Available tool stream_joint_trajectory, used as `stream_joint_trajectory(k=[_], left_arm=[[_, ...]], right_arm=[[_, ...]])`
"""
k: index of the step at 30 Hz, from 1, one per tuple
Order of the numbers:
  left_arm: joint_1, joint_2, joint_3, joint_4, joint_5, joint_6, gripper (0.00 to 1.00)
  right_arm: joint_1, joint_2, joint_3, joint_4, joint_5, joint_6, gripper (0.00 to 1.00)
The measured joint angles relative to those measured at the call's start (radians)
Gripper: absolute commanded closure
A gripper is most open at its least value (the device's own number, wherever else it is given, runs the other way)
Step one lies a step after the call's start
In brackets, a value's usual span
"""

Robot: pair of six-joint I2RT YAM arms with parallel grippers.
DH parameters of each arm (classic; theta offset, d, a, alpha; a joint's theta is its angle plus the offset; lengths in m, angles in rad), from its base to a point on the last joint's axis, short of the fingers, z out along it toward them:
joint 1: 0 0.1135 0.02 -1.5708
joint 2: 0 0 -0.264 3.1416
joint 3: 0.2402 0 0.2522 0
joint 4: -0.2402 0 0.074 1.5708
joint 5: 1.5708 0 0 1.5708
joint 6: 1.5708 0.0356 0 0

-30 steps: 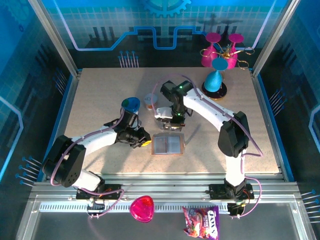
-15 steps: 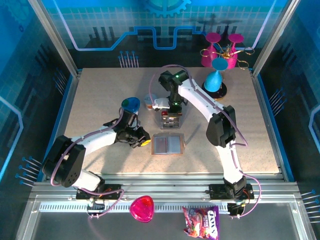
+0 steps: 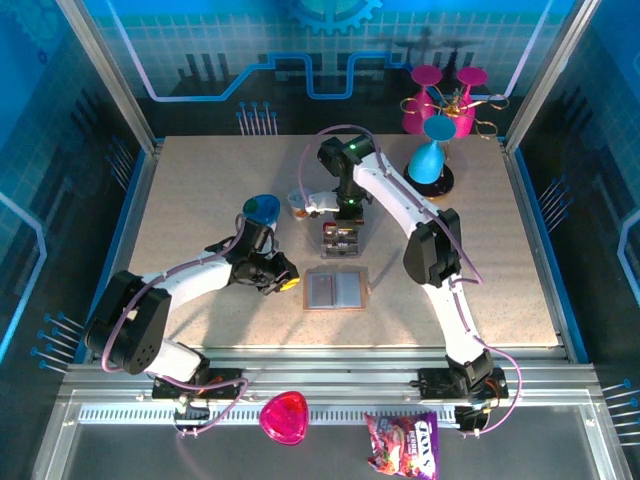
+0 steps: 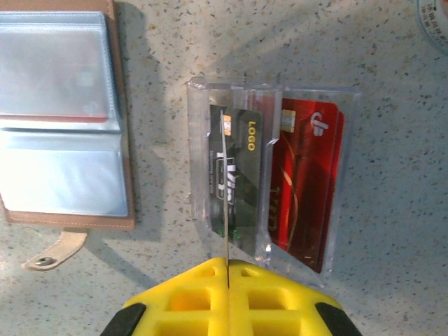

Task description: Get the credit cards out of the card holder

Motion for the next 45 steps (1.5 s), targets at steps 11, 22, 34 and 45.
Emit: stream_joint_trajectory(k=[11,22,34,45], left_arm=[[0.005,0.0,0.0,0.0,-0.003,0.0,0.85],[0.012,0.0,0.0,0.0,-0.003,0.0,0.84],[0.012,0.0,0.0,0.0,-0.003,0.0,0.84],[0.012,0.0,0.001,0.0,-0.002,0.001,0.84]], right_arm=[[-0.006,0.057,0.013,-0.01,-0.011,-0.015,1.0],[-0.012,0.093,0.006,-0.017,-0.035,-0.014,0.97],[-0.012,0.095,-0.002,-0.014,-0.038,0.016,0.84],[-0.013,-0.022,-0.122,0.087,-0.046,0.164,0.85]])
